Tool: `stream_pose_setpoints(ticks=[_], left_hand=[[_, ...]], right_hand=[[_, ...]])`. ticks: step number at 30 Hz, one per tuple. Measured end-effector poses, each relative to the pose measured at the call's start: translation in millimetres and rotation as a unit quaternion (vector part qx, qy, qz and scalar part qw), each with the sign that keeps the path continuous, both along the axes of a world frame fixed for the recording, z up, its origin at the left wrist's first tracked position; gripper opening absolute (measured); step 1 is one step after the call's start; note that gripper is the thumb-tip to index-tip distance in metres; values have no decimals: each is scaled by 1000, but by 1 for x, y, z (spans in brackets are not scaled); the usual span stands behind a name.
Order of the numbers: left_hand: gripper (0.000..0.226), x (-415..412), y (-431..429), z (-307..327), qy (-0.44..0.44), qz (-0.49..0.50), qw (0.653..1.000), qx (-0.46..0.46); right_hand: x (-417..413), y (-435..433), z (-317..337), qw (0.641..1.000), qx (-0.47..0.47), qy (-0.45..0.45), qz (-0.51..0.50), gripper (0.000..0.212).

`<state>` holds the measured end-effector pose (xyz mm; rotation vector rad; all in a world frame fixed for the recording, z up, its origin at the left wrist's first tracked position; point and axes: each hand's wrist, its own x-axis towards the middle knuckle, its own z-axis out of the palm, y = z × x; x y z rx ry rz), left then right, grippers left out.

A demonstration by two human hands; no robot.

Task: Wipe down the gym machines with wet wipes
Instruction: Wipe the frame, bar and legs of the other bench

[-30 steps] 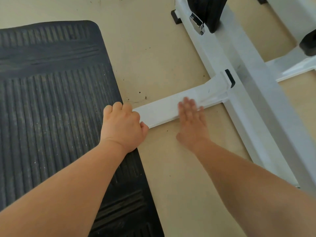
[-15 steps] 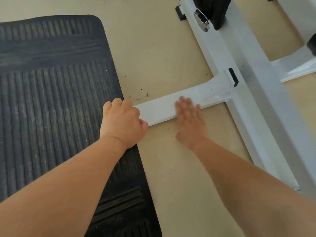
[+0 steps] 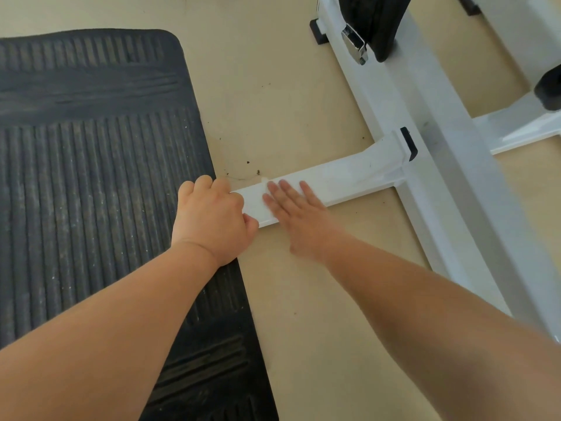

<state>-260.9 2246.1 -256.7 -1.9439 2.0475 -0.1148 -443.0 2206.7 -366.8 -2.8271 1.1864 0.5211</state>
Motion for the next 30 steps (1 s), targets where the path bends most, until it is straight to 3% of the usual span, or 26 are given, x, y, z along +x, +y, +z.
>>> stream_pose_setpoints(ticks=[2, 4, 11, 14, 18, 21, 25, 30], left_hand=[[38, 0, -2, 2, 0, 0, 1000, 2], [38, 0, -1, 3, 1, 0, 1000, 3], [38, -3, -4, 9, -48, -13, 998, 39], [34, -28, -7, 12, -32, -46, 997, 54], [35, -82, -22, 2, 63, -43, 990, 118], [54, -112, -22, -14, 86, -42, 978, 184], [93, -113, -17, -32, 48, -18, 966, 253], [100, -115, -21, -38, 54, -1, 960, 274]], right_hand=[[-31, -17, 8, 995, -32, 42, -82, 96], [-61, -27, 18, 987, -61, 105, -102, 85], [-108, -29, 44, 950, -138, 278, 25, 72], [-119, -35, 64, 940, -178, 292, 6, 74], [-126, -43, 84, 932, -198, 302, -22, 74], [-123, -38, 76, 932, -196, 304, -24, 75], [-117, -35, 60, 943, -156, 291, 33, 74], [-121, -54, 80, 940, -181, 286, 42, 72]])
